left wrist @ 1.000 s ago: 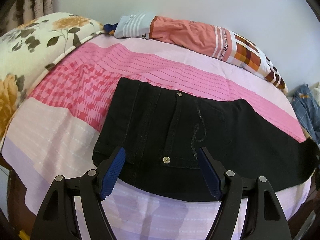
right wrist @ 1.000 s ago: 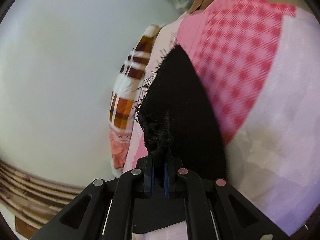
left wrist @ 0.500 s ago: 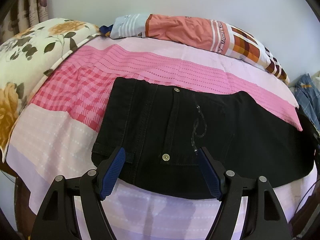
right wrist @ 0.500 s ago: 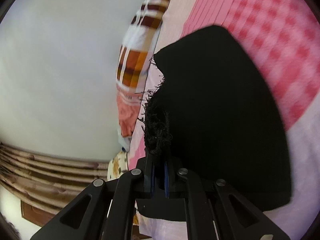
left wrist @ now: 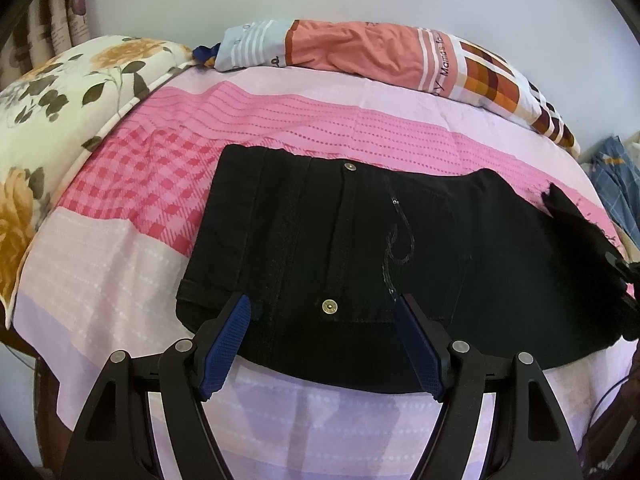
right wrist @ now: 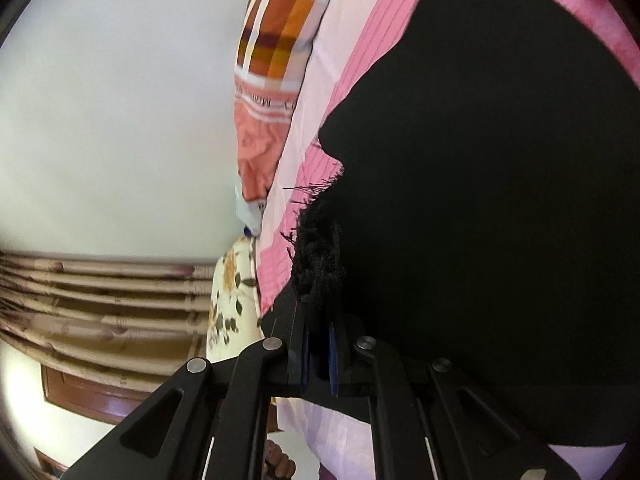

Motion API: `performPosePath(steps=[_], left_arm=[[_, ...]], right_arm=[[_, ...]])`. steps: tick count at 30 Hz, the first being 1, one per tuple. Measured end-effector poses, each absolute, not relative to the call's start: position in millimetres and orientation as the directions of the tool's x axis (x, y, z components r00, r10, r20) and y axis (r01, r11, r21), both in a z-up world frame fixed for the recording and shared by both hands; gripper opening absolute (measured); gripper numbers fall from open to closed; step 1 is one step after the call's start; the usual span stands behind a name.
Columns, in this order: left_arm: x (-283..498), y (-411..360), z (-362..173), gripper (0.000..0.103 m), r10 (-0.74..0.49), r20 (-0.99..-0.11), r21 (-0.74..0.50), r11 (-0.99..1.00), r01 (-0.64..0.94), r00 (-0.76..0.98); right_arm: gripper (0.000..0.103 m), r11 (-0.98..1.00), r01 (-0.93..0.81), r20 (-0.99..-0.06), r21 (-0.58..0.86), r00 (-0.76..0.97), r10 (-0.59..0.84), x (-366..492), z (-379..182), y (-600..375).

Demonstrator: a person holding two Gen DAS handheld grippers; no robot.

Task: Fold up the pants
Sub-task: 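Lift the hems with the right tool and fold them toward the waistband, then lay the hems down beside the left tool and press the fold flat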

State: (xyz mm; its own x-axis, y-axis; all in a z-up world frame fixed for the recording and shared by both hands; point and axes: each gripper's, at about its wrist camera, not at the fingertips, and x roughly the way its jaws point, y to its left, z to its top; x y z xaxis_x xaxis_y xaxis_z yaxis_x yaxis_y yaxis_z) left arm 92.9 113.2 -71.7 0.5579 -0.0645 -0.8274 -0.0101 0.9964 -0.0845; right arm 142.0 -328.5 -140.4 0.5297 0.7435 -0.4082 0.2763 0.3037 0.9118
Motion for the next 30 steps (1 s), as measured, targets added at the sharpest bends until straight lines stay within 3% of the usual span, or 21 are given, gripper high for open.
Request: performPosePath(steps=[7, 30], left_arm=[[94, 113, -73, 0.075, -0.063, -0.834, -0.083, 0.996, -0.011, 0.549], [95, 107, -76, 0.075, -0.061, -0.843, -0.071, 0.997, 0.002, 0.535]], right_arm=[[0.007, 0.332, 0.259, -0.418, 0.907, 0.46, 0.783, 145, -145, -295], [0.007, 0.545, 0.171, -0.57, 0.82, 0.328, 0.754, 142, -150, -240]])
